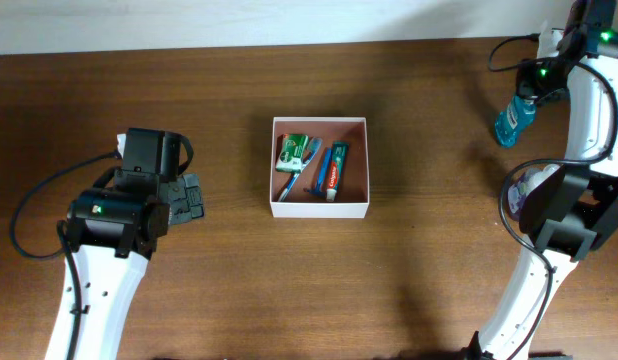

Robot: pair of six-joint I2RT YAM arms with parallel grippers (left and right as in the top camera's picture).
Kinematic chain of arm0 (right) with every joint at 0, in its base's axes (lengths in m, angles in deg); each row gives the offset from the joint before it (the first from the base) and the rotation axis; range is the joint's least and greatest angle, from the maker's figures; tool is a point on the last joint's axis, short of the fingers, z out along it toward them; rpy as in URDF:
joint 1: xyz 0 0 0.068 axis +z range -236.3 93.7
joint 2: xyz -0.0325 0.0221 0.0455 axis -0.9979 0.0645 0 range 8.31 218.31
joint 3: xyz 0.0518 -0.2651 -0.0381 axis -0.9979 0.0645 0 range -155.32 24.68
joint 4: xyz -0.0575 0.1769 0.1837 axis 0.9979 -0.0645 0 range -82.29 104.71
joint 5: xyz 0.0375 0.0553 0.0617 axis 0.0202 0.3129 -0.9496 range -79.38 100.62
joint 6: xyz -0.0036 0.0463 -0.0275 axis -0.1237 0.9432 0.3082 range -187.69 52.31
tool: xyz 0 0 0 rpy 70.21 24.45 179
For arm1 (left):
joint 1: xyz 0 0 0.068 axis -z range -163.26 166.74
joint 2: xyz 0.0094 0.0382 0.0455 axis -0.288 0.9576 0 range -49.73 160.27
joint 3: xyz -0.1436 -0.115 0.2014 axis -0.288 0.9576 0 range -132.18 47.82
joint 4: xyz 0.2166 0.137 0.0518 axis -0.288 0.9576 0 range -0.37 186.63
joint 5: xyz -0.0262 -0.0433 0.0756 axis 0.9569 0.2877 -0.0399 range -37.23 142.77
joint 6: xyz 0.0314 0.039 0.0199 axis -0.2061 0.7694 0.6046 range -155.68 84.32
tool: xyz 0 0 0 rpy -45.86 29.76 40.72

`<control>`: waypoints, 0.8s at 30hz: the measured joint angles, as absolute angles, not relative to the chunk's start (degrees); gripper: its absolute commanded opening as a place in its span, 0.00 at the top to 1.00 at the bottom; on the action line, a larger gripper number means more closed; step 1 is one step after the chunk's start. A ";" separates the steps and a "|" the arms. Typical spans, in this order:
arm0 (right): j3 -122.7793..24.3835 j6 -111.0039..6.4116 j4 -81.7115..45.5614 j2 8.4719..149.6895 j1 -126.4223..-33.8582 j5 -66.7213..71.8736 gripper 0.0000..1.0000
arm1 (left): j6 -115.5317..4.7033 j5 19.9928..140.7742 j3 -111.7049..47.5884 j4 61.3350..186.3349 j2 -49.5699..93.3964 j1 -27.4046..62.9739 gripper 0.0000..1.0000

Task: Pack container
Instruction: 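Close the right gripper on the mouthwash bottle's cap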

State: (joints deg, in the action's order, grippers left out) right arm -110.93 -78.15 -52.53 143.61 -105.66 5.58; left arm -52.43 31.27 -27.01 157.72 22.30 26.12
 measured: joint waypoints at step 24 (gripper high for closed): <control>-131.57 -76.45 -70.74 143.57 -105.64 -1.39 0.96 | -52.43 31.29 -27.01 157.72 22.30 26.12 0.01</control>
State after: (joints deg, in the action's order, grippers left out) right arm -131.57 -76.45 -70.74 143.57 -105.64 -1.39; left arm -52.43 31.29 -27.01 157.72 22.30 26.12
